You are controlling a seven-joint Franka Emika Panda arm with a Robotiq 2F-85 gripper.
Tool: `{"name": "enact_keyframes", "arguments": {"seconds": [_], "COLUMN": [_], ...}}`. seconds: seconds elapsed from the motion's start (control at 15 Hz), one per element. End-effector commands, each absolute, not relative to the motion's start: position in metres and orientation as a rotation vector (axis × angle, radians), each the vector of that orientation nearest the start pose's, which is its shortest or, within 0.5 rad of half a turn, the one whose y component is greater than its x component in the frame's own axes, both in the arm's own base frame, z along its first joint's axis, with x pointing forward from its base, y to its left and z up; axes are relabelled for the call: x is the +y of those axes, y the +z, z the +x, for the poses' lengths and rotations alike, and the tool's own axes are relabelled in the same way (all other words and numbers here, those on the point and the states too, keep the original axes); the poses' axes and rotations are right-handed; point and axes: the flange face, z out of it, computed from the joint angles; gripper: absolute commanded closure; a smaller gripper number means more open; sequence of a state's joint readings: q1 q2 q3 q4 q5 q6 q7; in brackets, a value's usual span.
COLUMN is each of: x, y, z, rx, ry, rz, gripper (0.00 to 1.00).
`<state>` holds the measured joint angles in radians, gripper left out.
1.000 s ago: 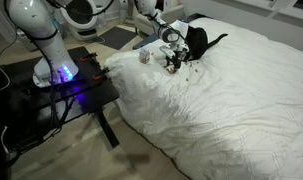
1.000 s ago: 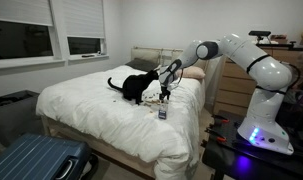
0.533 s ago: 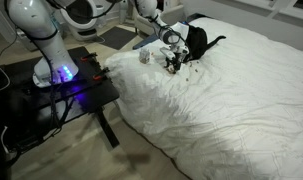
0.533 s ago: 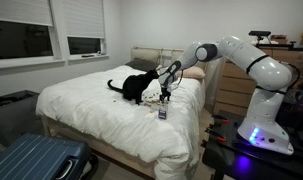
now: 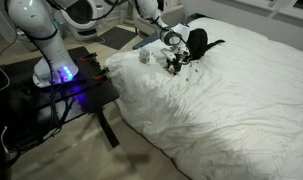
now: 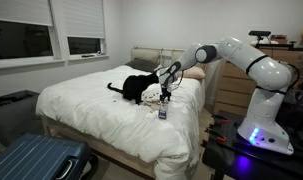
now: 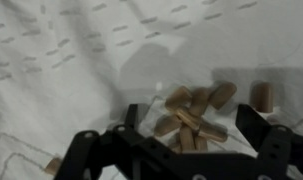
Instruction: Pick some objects from the bed and put them in the clear bottle
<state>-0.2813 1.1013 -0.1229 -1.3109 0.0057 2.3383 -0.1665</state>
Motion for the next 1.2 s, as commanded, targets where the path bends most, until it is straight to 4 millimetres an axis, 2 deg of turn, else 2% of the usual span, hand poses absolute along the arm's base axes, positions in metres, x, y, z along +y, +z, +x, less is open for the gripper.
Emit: {"name": "enact_keyframes", "arguments": {"seconds": [0.0,0.2,0.27,0.33,0.4,0.47,0.67,0.8,0.93,1.0,1.07,1.13], "x": [-0.27,-0.271,-0.271,-0.271,-0.272,-0.271,-0.271,-0.271,-0.271,-0.271,-0.27,-0.27], "y": [0.064,0.062,0.061,0.06,0.06,0.06,0.06,0.062,0.066,0.068,0.071,0.073], "z": [0.674,0.675,0.675,0.675,0.675,0.675,0.676,0.677,0.678,0.678,0.678,0.678], "rx": [0.339,0.342,0.342,0.342,0.343,0.344,0.349,0.363,0.361,0.359,0.356,0.353], "ry": [0.167,0.169,0.171,0.171,0.17,0.17,0.168,0.165,0.156,0.152,0.148,0.15], "rz": [-3.203,-3.202,-3.203,-3.203,-3.204,-3.203,-3.203,-3.203,-3.205,-3.207,-3.208,-3.204], "gripper": [0.04,0.03,0.08,0.23,0.32,0.35,0.6,0.66,0.67,0.62,0.65,0.63]}}
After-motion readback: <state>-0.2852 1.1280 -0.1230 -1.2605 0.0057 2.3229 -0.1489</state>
